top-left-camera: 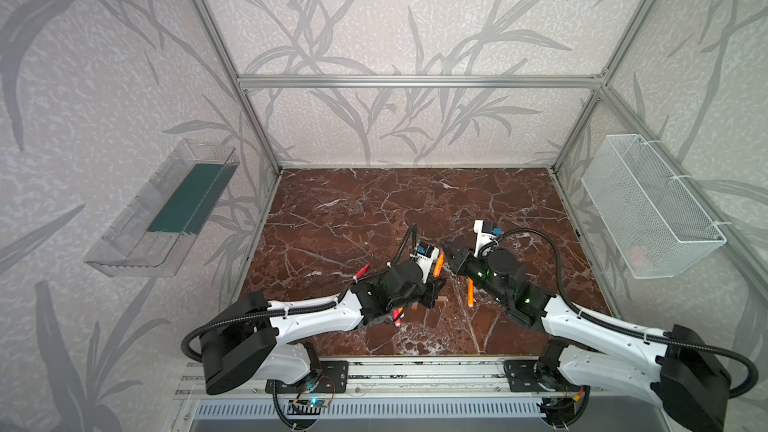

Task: Insert the pens into the pen caps
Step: 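Lower the pink cap onto the highlighter tip while the left gripper holds it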

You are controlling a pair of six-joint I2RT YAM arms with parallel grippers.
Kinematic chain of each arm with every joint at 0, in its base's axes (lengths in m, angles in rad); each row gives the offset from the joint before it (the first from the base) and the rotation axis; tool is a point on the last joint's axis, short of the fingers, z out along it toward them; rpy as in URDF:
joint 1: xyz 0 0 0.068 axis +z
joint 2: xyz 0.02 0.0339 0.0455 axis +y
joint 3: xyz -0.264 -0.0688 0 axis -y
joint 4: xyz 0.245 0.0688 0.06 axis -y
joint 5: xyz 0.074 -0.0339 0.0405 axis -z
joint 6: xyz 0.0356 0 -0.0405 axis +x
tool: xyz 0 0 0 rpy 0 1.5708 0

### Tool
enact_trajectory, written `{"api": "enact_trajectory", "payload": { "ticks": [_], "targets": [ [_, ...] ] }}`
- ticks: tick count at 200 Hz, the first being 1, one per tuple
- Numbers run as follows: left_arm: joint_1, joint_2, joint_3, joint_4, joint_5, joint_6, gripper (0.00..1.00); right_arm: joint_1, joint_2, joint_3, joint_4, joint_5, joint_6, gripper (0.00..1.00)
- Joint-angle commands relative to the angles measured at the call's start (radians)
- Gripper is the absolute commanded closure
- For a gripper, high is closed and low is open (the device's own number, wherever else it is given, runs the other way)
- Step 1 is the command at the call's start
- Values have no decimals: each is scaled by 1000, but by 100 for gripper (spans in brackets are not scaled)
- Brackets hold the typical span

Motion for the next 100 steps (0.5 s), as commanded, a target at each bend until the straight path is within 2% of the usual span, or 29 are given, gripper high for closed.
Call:
{"api": "enact_trajectory", "payload": {
  "ticks": [1, 33, 100],
  "targets": [
    [-3, -26, -9, 7, -32, 4, 100, 18, 10, -7, 38, -5, -1, 100],
    [10, -35, -8, 1, -48, -5, 100, 56, 11, -41, 65, 20, -3, 100],
    [35, -68, -9, 26, 11, 9, 100, 114, 10, -81, 104, 3, -26, 100]
  ]
}}
